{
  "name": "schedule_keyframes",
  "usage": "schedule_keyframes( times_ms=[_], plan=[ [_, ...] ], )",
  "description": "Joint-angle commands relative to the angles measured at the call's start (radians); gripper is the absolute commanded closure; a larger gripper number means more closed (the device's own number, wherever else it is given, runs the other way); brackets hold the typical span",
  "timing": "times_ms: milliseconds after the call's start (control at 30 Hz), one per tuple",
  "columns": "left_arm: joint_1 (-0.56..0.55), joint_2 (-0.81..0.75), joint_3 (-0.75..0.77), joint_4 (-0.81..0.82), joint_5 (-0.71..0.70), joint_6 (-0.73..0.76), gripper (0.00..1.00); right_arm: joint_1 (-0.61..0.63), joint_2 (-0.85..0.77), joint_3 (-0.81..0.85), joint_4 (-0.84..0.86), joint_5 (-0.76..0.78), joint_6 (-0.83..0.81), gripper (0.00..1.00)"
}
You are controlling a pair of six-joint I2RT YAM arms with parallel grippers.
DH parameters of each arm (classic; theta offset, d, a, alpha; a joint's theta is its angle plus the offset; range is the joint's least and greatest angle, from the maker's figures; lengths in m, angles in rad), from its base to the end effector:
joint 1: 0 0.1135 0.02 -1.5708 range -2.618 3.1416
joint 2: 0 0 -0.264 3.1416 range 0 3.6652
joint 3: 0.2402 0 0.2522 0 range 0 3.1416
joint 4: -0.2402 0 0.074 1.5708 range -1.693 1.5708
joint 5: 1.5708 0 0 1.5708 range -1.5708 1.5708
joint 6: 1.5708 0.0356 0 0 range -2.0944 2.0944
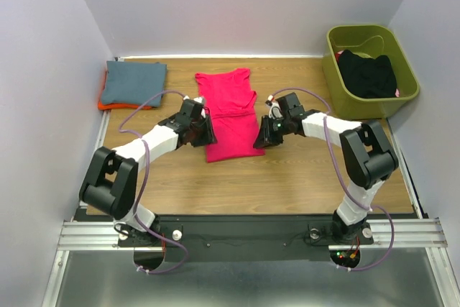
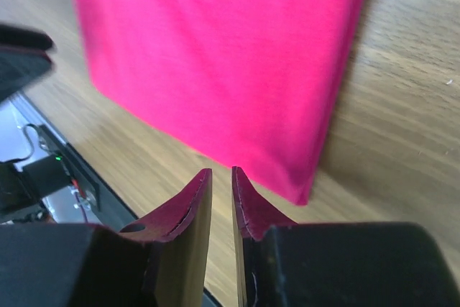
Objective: Fold and stack the t-shirts
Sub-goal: Fold the tshirt
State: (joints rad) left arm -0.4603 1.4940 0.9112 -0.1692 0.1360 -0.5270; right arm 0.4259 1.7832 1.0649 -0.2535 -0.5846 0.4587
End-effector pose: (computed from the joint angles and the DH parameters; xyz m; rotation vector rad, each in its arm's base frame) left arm 0.2819 -0.1452 0.2174 -0.0091 2.4064 -0.6388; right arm 0.3179 0.1658 0.1699 -0.2025 2.6508 1.0698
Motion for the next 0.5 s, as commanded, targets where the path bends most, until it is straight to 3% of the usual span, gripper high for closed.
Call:
schedule_keyframes(
  times_ms=[0,33,100,300,467],
  plan=[
    [-0.009,0.063,-0.051,-0.006,0.079,-0.005,0.65,-0.002,0.054,-0.014,0.033,-0.023,-0.037,0.77],
    [-0.009,0.071,-0.060,-0.006,0.076,-0.001,0.71,-0.006,0.064,-0.022,0.034,-0.018,-0.038,0.78],
    [-0.011,0.089,-0.069,-0.015,0.047,0.001,0.73,-0.012,0.093,-0.048,0.034,0.011,-0.035,0.81],
    [-0.009,0.075,-0.107,-0.049,0.016,-0.004,0.74,-0.050,0.033,-0.089,0.030,0.058,-0.034,0.84],
    [-0.009,0.019,-0.048,-0.058,-0.007,0.019,0.59,-0.049,-0.005,0.051,0.036,0.101,-0.037,0.80]
  ],
)
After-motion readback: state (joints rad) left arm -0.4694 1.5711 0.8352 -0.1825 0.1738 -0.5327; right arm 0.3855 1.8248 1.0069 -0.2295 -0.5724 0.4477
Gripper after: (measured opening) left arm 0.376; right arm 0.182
